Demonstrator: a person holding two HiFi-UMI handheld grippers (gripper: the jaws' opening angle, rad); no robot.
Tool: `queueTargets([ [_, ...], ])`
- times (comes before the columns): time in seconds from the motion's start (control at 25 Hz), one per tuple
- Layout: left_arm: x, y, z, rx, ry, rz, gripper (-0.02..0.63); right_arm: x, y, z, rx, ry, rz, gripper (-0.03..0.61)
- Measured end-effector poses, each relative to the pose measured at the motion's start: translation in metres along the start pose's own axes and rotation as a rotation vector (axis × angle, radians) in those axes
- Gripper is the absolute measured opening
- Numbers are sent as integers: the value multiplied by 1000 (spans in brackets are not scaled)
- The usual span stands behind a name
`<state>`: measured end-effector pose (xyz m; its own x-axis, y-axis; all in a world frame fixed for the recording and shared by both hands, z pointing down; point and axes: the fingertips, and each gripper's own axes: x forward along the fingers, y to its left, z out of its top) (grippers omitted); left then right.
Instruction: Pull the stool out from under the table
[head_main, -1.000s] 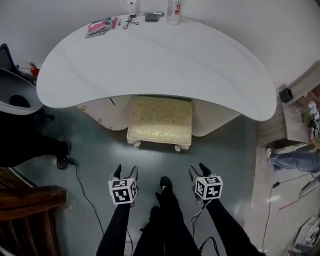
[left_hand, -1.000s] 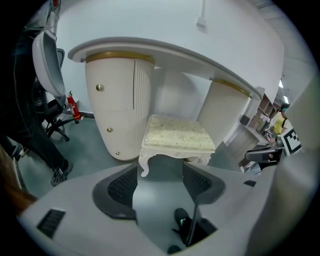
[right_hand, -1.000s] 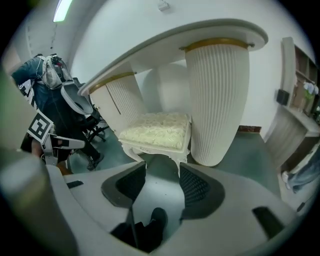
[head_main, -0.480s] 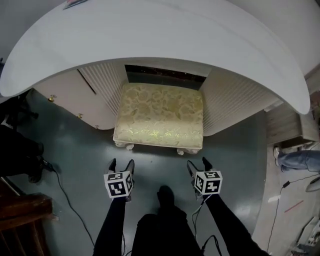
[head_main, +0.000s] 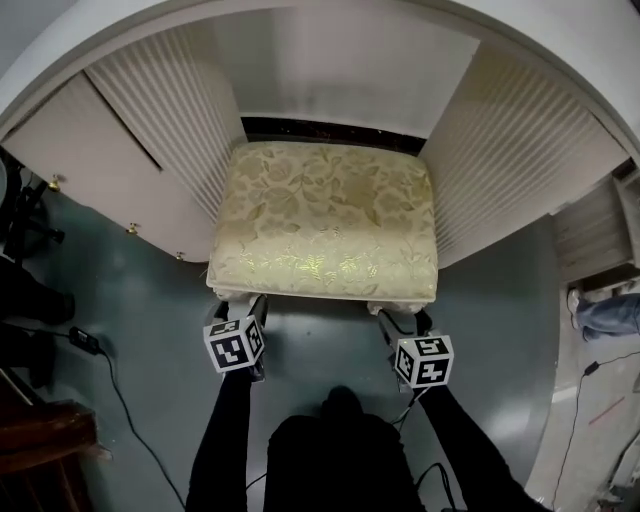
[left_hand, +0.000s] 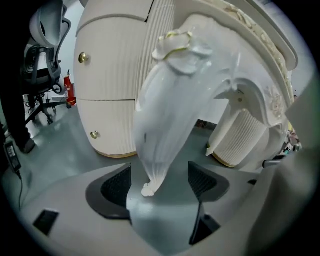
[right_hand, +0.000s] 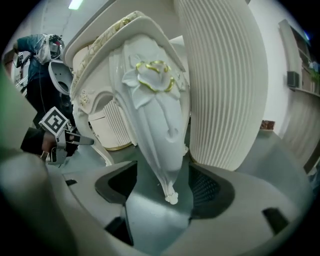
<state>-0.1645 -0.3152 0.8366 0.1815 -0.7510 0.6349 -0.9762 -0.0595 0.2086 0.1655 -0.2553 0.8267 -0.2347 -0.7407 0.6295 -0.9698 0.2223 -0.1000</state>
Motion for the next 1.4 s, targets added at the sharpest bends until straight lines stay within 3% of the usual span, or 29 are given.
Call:
queueTargets([
  [0.56, 27, 4, 13, 103, -84, -33, 349, 28, -2, 3, -10, -82, -16, 311],
  [0.68, 28, 4, 16, 115, -93, -35, 252, 30, -4, 7, -29, -98, -38, 259],
  [0.8, 29, 1, 16, 121, -95, -42, 219, 30, -7, 8, -41, -110, -65, 195],
  [0.88, 28, 0, 16, 121, -101, -39, 199, 30, -7, 8, -48, -114, -60, 190],
  [1.4, 25, 0, 14, 127, -82, -27, 194, 30, -7, 7, -40, -118, -57, 186],
])
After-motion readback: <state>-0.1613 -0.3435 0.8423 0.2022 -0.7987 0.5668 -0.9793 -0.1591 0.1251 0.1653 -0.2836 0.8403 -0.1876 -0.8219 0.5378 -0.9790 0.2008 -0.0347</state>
